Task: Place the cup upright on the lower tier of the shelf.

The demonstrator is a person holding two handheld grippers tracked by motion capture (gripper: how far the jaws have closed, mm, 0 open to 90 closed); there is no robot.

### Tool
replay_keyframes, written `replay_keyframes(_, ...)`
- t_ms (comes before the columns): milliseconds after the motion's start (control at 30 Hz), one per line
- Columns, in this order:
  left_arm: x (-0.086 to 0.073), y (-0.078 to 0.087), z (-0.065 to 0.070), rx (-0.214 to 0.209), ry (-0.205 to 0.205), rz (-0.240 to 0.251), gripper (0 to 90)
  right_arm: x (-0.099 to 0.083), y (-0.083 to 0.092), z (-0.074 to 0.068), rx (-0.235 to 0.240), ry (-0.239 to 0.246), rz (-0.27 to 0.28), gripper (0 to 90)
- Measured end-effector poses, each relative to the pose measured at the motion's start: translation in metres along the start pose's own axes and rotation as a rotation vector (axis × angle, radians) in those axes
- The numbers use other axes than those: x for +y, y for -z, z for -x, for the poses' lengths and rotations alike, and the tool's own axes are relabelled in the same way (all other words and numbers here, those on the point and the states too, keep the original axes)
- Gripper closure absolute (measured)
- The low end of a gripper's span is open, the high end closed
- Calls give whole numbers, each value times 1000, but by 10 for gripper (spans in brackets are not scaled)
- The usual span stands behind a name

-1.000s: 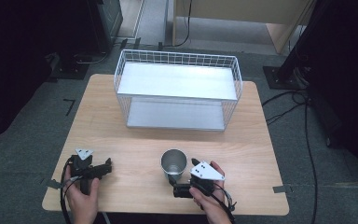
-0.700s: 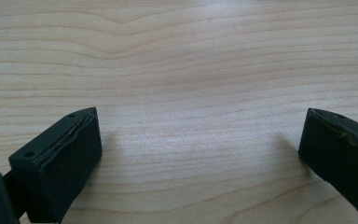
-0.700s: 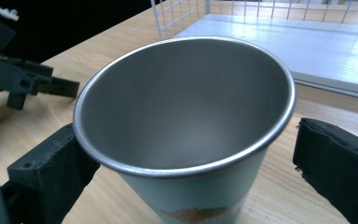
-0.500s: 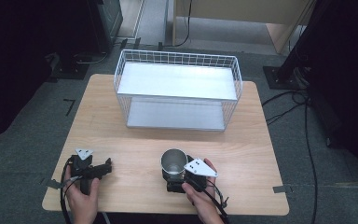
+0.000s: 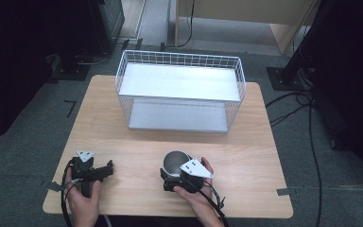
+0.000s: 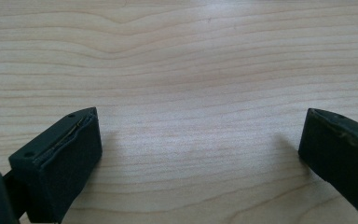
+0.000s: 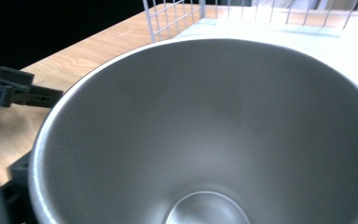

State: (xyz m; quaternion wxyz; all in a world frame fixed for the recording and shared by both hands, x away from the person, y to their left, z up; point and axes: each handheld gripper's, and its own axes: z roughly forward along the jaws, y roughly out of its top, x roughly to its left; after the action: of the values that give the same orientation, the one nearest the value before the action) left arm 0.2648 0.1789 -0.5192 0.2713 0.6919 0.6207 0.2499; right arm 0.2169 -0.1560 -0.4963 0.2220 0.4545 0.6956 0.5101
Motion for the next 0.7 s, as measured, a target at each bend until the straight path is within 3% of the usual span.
replay_keyframes(33,0,0,0,0,0,0,0,0,1,-1,-16,5,20,130)
replay_keyframes(333,0,0,0,0,-1,-1,0,5,3,2,-15,11,44,134)
replay_keyframes(700,0,0,0,0,0,0,0,42,10,6,-30,32,118,135)
